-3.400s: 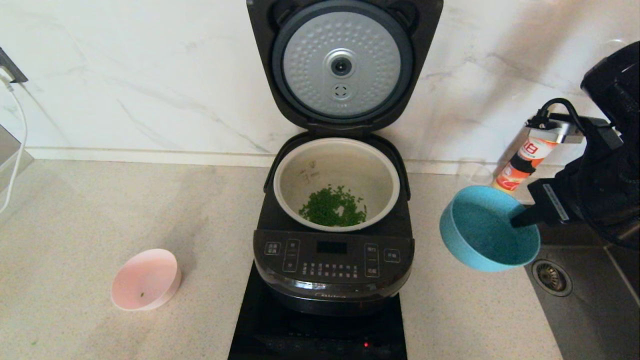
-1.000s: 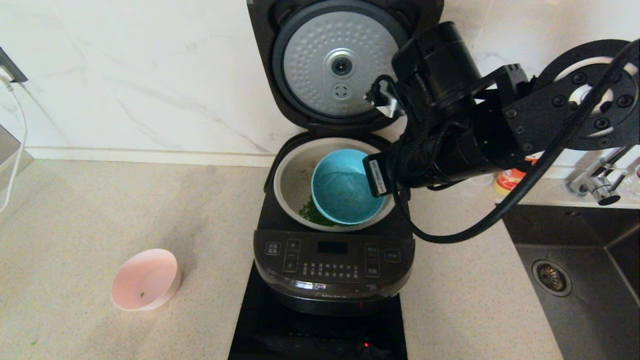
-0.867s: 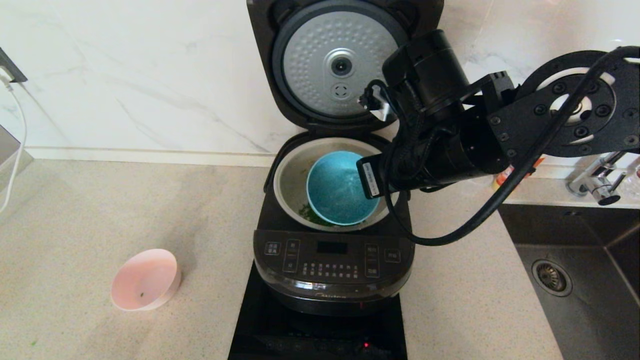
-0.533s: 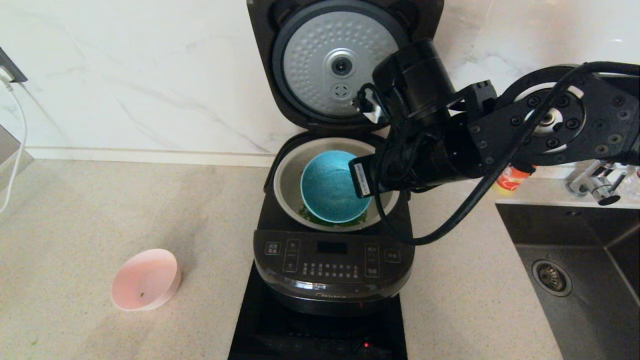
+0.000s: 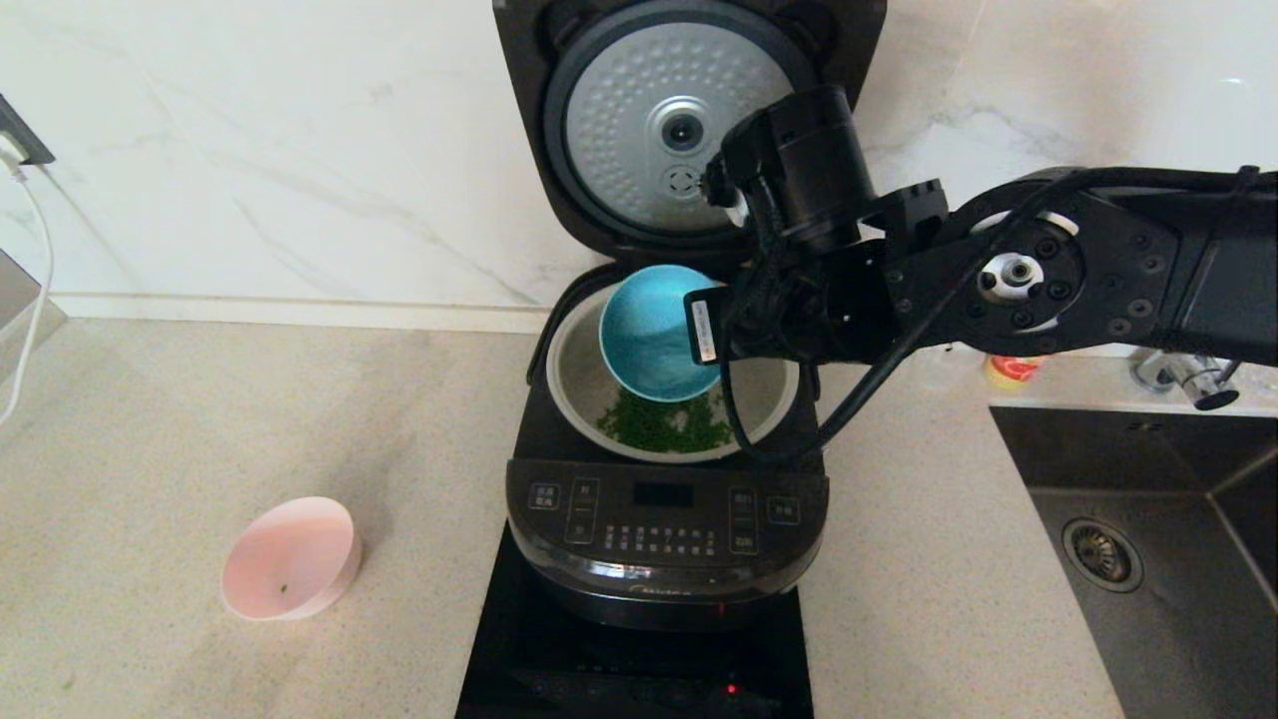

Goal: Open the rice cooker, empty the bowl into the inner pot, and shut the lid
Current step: Pour the water from the bowl into the rice cooker

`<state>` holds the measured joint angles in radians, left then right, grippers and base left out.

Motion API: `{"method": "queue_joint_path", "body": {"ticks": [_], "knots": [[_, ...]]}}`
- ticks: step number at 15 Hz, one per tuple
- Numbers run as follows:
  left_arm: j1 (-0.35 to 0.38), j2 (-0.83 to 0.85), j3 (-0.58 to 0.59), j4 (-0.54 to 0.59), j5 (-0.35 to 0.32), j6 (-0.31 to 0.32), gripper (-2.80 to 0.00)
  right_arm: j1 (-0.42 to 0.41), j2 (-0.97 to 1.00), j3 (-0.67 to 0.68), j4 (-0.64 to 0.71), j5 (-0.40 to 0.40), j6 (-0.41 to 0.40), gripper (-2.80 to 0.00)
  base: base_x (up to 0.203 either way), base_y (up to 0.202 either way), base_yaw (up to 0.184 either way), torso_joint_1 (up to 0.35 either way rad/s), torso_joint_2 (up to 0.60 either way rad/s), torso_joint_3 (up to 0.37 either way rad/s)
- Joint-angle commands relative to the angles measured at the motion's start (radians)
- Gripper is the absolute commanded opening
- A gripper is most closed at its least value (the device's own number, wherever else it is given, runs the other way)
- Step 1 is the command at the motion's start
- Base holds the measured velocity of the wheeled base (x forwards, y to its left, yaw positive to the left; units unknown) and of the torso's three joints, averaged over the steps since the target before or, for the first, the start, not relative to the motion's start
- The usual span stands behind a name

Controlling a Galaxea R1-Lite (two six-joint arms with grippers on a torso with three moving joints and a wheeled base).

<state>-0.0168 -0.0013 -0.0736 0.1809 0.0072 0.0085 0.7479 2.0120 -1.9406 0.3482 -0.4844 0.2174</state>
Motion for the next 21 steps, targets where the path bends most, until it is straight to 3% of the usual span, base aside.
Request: {"method": "queue_joint_path", "body": {"ticks": [1,10,21], "knots": [[0.000,0.000,0.000,0.002,0.000,0.000,-2.80,0.004,0.008,0.000,-0.022,-0.032,0.002,-2.80,0.000,0.000,0.000,0.000,0.00,0.000],[0.000,0.000,0.000,0.002,0.000,-0.001,-2.80,0.035,0.019,0.009,-0.183,-0.199,-0.007,-2.80,0.000,0.000,0.000,0.000,0.00,0.000],[0.000,0.000,0.000,0.001,0.000,0.000,-2.80,0.026,0.030,0.061,-0.392,-0.234,-0.019,-2.80,0.000,0.000,0.000,0.000,0.00,0.000]]}}
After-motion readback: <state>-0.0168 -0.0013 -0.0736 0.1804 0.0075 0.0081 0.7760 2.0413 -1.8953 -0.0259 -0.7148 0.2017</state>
